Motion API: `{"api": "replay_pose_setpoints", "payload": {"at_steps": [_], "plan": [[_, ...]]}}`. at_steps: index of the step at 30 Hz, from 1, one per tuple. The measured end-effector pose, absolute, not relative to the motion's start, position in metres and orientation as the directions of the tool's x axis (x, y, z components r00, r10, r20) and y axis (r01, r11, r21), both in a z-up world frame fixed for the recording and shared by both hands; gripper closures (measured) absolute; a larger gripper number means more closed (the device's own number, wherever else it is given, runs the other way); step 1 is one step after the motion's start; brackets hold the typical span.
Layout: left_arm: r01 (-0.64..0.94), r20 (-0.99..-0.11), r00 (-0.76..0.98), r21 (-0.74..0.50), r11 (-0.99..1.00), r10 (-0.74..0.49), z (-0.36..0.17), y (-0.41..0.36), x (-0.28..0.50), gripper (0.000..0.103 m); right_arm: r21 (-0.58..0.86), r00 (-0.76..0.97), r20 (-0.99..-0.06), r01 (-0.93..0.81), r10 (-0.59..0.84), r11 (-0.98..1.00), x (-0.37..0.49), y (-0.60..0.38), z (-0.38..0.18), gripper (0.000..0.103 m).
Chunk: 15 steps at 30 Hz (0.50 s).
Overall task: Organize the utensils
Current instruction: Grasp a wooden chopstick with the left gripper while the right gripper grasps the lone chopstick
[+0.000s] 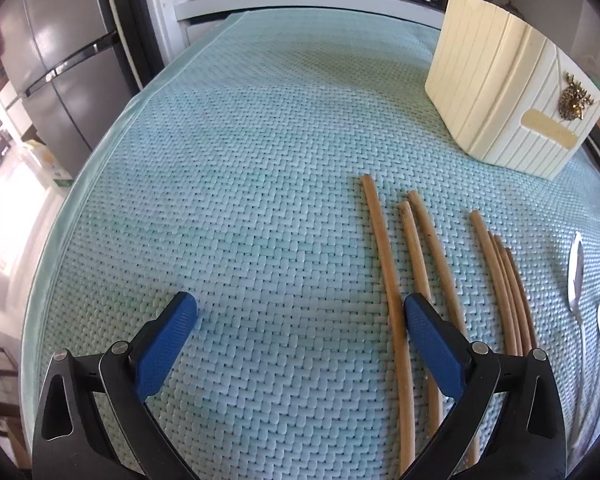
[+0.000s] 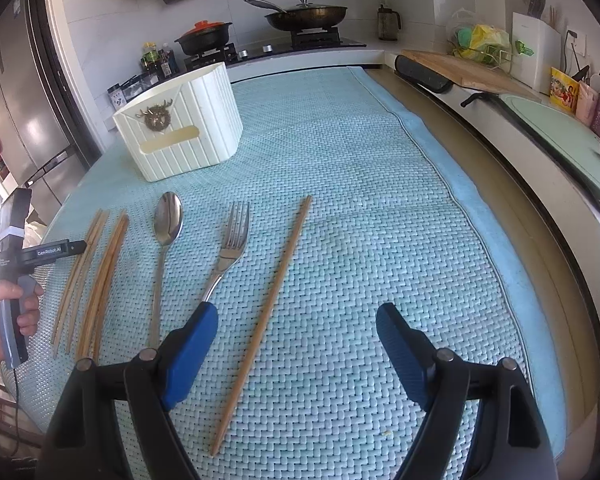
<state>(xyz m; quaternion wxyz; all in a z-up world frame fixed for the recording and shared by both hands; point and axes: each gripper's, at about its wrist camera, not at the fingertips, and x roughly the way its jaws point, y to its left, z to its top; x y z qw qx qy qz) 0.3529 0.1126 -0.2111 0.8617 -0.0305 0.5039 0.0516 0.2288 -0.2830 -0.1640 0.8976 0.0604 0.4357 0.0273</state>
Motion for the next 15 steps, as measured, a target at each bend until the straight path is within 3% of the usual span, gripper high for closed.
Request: {"api": "replay_pose_setpoints", "payload": {"at_steps": [7, 10, 12, 15], "plan": [[-0.040, -0.895, 0.446, -0.005, 0.999, 0.013, -0.212, 0.118, 0.364, 0.000, 0.225, 0.515, -0.835, -0.004, 0.194, 0.974, 0.268, -0.292, -0.180, 0.021], [-0.011, -0.916, 0.402, -0.004, 1.000, 0.000, -0.211, 0.119, 0.372, 0.000, 0.195, 0.478, -0.858, -0.035, 0.188, 0.980, 0.287, -0.285, -0.185, 0.031], [-0.003, -0.925, 0.380, -0.004, 1.000, -0.003, -0.211, 0.121, 0.380, 0.000, 0.185, 0.447, -0.875, -0.050, 0.188, 0.981, 0.301, -0.279, -0.190, 0.050], [0.006, -0.937, 0.350, -0.004, 1.000, -0.006, -0.210, 0.123, 0.395, 0.000, 0.111, 0.426, -0.893, -0.102, 0.144, 0.989, 0.322, -0.261, -0.192, 0.061]]}}
